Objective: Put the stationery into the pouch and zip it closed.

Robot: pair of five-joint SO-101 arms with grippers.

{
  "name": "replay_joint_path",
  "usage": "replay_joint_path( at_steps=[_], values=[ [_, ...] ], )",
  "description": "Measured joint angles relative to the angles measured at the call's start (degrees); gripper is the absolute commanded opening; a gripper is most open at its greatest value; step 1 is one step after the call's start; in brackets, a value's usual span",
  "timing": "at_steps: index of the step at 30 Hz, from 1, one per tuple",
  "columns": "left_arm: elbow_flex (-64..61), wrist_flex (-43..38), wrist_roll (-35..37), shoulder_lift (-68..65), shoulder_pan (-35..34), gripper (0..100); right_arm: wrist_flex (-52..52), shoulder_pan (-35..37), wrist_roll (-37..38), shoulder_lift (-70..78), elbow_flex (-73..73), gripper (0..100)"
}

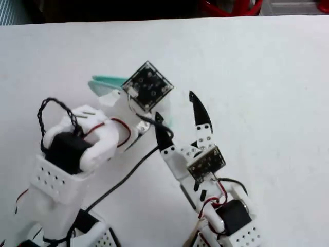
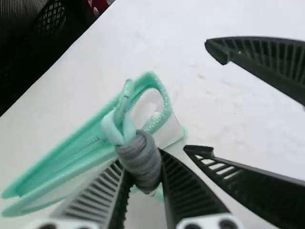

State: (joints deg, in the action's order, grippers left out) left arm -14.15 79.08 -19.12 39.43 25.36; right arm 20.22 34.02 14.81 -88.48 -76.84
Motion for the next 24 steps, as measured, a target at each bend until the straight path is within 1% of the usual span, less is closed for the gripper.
replay_joint_path(
  at_steps=[2, 7, 9, 11, 12, 16, 17, 21, 22, 24],
  values=[
    [1.23, 1.23, 0.26, -0.62, 0.0, 2, -1.67, 0.0, 0.0, 5.63, 1.14, 29.2],
    [1.93, 3.52, 0.44, -0.79, -0.09, 2, -2.11, 0.0, 0.0, 20.4, 8.97, 29.1],
    [1.93, 4.57, 0.44, -0.79, -0.18, 2, -2.37, 0.0, 0.0, 23.91, 9.93, 28.9],
    [1.93, 4.84, 0.44, -0.79, -0.18, 2, -2.73, 0.0, 0.0, 24.79, 10.2, 26.2],
    [1.93, 4.84, 0.44, -0.79, -0.18, 2, -2.73, 0.0, 0.0, 24.79, 10.2, 22.4],
    [1.93, 4.84, 0.44, -0.79, -0.18, 2, -2.9, 0.0, 0.0, 24.79, 10.2, 2.9],
    [1.93, 4.57, 0.44, -0.79, -0.18, 2, -3.52, 0.0, 0.0, 24.79, 10.2, 1.5],
    [1.93, 3.87, 0.53, -0.79, -0.18, 2, -8.7, -0.09, 0.26, 24.79, 8.18, 9.1],
    [1.93, 3.87, 0.53, -0.79, -0.18, 2, -9.85, -0.09, 0.26, 24.79, 7.3, 8.4],
    [1.93, 3.87, 0.53, -0.79, -0.18, 2, -11.25, -0.09, 0.26, 24.7, 6.15, 3.3]
  ],
)
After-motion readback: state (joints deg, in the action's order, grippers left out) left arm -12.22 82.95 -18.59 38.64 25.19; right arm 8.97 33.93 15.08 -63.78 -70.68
